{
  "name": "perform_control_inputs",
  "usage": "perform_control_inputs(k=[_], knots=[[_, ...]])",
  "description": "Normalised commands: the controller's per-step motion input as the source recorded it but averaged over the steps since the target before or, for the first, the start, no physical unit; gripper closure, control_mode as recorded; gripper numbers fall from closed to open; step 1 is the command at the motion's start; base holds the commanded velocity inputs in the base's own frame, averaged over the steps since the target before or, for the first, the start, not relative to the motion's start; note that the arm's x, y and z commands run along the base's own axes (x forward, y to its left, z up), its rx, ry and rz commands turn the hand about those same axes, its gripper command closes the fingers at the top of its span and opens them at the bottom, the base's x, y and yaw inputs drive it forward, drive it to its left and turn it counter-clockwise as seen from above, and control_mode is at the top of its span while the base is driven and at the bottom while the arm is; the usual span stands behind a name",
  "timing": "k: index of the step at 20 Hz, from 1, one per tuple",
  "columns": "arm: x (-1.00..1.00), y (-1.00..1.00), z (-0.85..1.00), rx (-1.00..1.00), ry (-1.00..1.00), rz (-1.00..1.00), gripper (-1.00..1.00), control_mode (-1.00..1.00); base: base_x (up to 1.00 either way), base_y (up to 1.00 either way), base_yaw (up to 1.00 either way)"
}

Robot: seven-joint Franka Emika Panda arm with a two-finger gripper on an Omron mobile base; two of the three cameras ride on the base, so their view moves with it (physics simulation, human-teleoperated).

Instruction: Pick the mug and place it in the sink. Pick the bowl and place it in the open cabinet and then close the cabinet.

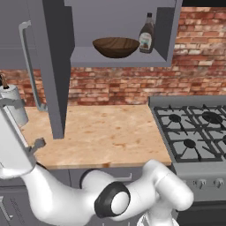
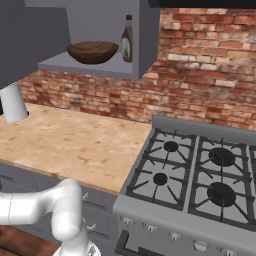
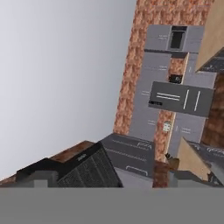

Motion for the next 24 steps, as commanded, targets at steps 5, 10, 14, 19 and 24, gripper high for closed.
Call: perform_control_inputs(k=[5,10,14,19,24], knots=[[0.49,0.18,-0.16,-0.14,0.12,-0.42,-1.00,-1.00,0.00,0.00,0.00],[0.44,0.01,-0.20,-0.07,0.15,-0.34,-1.00,-1.00,0.00,0.00,0.00],[0.09,0.00,-0.13,-0.03,0.11,-0.28,-1.00,-1.00,0.00,0.00,0.00],[0.35,0.07,-0.06,0.01,0.01,-0.03,-1.00,-1.00,0.00,0.00,0.00],[0.68,0.21,-0.13,0.03,0.03,0.15,-1.00,-1.00,0.00,0.00,0.00]])
